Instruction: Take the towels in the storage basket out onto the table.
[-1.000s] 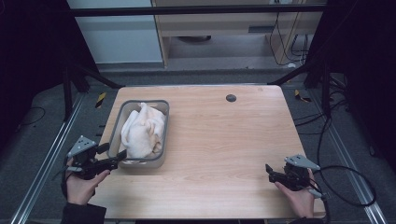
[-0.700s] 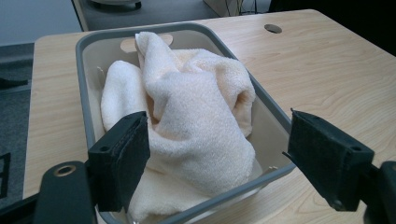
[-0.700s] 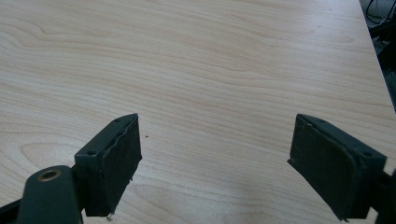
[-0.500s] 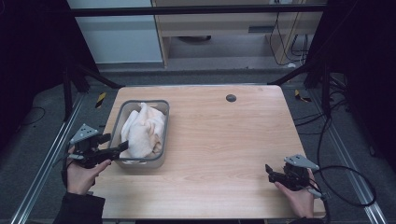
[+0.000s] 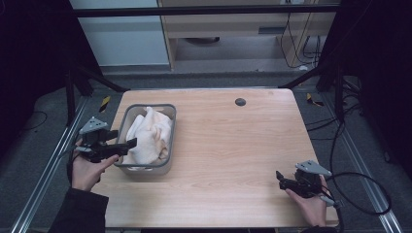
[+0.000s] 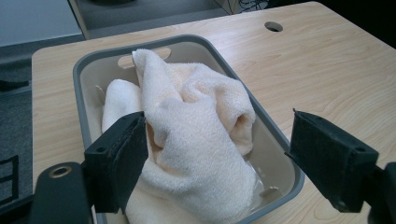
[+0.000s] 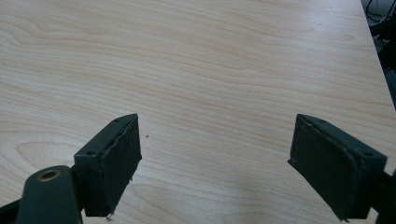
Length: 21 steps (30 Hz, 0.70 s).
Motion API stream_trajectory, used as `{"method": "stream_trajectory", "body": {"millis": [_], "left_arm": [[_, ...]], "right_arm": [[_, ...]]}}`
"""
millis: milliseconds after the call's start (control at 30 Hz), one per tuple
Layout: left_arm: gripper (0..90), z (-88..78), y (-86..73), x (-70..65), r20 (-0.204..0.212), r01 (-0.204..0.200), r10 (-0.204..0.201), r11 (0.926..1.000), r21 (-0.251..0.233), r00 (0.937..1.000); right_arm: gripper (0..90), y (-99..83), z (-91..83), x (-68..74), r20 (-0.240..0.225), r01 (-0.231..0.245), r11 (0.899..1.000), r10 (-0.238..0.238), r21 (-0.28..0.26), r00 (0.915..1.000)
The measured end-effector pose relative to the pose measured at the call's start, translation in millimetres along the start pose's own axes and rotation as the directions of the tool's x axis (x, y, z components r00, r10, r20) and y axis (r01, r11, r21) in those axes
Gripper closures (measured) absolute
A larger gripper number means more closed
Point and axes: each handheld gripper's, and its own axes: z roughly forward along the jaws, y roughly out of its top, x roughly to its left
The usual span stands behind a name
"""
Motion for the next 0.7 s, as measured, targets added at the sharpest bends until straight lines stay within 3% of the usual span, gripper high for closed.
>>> {"method": "stream_trajectory", "body": {"millis": [233, 700], "left_arm": [[18.2, 5.4, 8.2, -2.5, -0.007, -0.005, 0.005, 0.9999, 0.010, 1.0000], [17.1, 28.2, 17.5, -5.6, -0.018, -0.004, 0.005, 0.9969, 0.078, 0.9998]], "right_arm": [[16.1, 0.0, 0.5, 0.0, -0.004, 0.003, 1.000, -0.003, 0.003, 1.0000], [15.6, -0.6, 2.4, 1.4, -0.012, 0.009, 1.000, -0.009, 0.027, 0.9999]]}}
